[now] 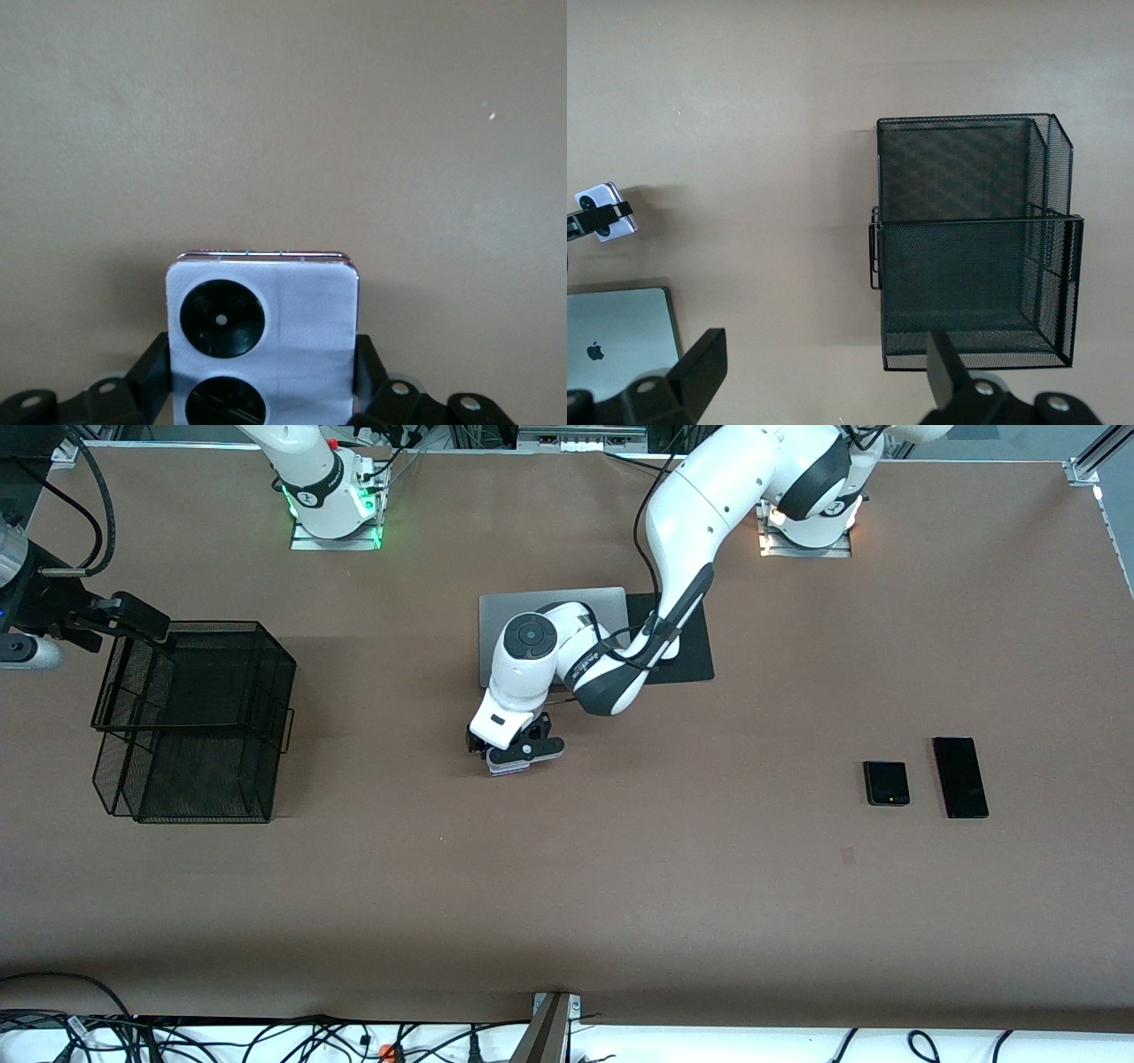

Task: Place phones with both arms
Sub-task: 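Carry the white phone with the left gripper to the table's middle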

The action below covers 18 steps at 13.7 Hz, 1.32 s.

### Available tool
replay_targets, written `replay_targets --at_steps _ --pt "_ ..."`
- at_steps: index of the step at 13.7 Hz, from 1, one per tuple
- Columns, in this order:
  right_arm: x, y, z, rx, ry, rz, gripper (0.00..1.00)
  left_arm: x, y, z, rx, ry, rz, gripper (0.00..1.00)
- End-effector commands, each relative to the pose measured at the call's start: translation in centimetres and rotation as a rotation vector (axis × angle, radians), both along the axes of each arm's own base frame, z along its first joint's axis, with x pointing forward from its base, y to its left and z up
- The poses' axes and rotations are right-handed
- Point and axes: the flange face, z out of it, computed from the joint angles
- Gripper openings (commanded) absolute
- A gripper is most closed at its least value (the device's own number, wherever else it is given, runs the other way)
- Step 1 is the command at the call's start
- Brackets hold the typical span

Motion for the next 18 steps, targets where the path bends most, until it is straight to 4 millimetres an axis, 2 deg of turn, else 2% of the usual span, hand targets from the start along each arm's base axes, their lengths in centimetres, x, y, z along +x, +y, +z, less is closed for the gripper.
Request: replay_targets --at_steps 1,5,9,10,11,12,16,17,18 --pt "0.3 -0.3 0.3 0.010 -0.009 -0.003 1.00 -0.6 -1.4 0.6 0.014 -0.052 -0.063 0.00" --pt "0.3 -0.2 0.3 0.002 -0.007 -0.002 1.00 -1.3 -1.8 -0.3 0.040 -0.065 -0.094 0.00" --pt "0.3 -0.2 0.4 0.002 -0.007 -0.001 1.00 -1.1 -1.3 -1.4 0.056 -0.063 -0.093 0.13" --pt "0.3 -0.2 0.4 0.001 -0.007 0.000 1.00 -0.7 -1.0 -1.3 0.061 -0.070 -0.086 0.32" --pt "0.3 -0.2 0.4 -0.004 -0.007 0.000 1.00 -0.6 -1.1 -0.9 0.053 -0.072 -0.075 0.97" --pt "0.3 -0.2 0.5 -0.004 -0.009 0.000 1.00 -0.4 -1.1 -0.4 0.050 -0.077 -0.074 1.00" --pt "0.3 -0.2 0.4 0.000 -0.007 -0.011 1.00 0.6 -0.6 2.0 0.043 -0.098 -0.060 1.00" --pt "0.3 -0.1 0.3 0.000 -0.007 -0.011 1.00 1.3 -0.1 3.9 0.039 -0.104 -0.049 1.00" --pt "0.7 0.0 -0.4 -0.004 0.007 -0.006 1.00 3.1 1.8 6.0 0.054 -0.096 -0.012 1.00"
